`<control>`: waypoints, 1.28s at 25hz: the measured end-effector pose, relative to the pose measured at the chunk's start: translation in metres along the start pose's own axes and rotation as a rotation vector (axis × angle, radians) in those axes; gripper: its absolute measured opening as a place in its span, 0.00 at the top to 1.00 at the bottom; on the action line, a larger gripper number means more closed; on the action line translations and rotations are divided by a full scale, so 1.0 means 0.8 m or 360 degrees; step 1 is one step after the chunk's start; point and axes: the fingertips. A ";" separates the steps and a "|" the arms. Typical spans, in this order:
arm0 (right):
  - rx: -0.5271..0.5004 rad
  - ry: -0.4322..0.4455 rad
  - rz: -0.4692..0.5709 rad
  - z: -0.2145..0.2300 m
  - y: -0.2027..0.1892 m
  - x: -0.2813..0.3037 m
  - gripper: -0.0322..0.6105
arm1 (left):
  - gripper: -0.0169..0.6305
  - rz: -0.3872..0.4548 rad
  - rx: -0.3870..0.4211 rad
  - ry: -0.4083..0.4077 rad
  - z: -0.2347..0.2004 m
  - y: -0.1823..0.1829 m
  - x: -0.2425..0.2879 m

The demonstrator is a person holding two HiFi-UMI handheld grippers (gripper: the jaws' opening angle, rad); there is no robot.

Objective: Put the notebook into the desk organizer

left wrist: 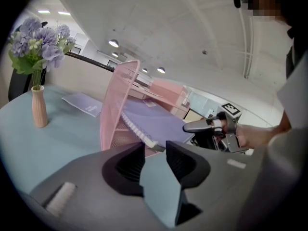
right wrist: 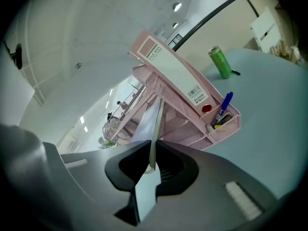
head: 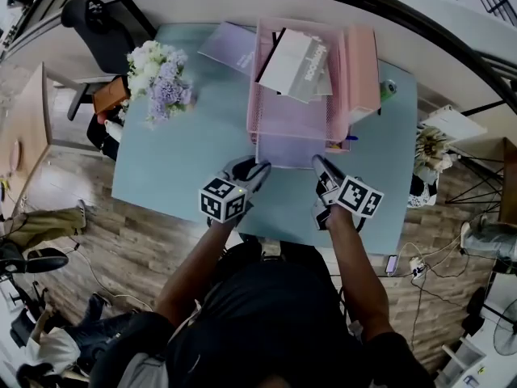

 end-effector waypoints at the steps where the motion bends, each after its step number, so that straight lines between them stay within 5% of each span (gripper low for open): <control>1: 0.0016 0.0001 0.0000 0.000 0.003 0.002 0.90 | 0.73 0.0000 0.0007 0.0011 -0.003 0.001 -0.001; 15: 0.0105 -0.0073 -0.0005 0.005 0.038 0.037 0.89 | 0.73 0.0042 0.0046 0.0051 -0.007 0.010 -0.023; 18: 0.0048 -0.0149 0.0025 0.010 0.040 0.041 0.88 | 0.73 0.0044 0.0062 0.0049 -0.002 0.012 -0.033; 23: -0.0092 -0.0323 0.0102 0.021 0.043 0.031 0.69 | 0.73 0.0078 0.0104 0.0061 0.001 0.022 -0.059; 32: -0.0198 -0.0372 0.0310 -0.001 0.057 -0.029 0.68 | 0.73 0.0164 0.0199 0.0083 0.013 0.048 -0.119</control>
Point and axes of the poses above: the fingertips, and each gripper's own axes: x forward along the fingers, z to its right, y out of its top, and after that the axes turned 12 degrees about -y, right-handed
